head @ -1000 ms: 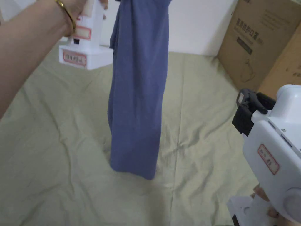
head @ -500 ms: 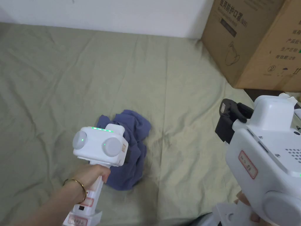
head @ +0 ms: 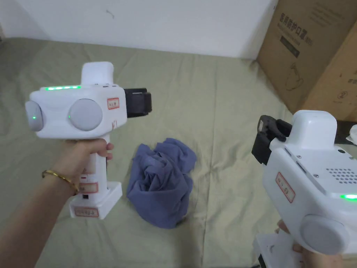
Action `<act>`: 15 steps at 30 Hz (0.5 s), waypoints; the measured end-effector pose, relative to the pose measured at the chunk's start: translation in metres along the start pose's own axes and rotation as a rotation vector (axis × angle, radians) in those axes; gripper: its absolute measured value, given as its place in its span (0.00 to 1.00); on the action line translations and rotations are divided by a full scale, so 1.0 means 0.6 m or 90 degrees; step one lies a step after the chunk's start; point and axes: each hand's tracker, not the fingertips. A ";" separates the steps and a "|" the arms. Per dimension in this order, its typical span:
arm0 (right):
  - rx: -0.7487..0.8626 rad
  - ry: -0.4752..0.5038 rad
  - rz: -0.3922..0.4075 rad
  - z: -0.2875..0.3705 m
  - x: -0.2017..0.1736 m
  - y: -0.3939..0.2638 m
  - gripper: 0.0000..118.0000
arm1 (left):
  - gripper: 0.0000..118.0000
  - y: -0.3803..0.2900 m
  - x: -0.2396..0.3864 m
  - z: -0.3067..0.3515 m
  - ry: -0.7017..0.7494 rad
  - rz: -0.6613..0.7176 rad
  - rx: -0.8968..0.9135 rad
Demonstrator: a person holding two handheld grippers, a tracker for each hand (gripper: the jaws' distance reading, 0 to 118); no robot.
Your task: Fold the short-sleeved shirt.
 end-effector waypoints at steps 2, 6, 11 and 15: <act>0.006 0.002 0.000 -0.009 -0.009 0.003 0.00 | 0.89 0.014 -0.017 0.029 0.071 -0.041 0.087; 0.017 0.015 -0.001 -0.022 -0.028 0.006 0.00 | 0.86 -0.004 -0.037 0.089 0.165 -0.092 0.170; 0.023 0.028 0.003 -0.029 -0.050 -0.003 0.00 | 0.08 -0.066 -0.055 0.120 0.197 -0.124 0.151; 0.012 0.041 0.003 -0.028 -0.062 -0.017 0.00 | 0.00 -0.116 -0.068 0.117 0.180 -0.099 0.076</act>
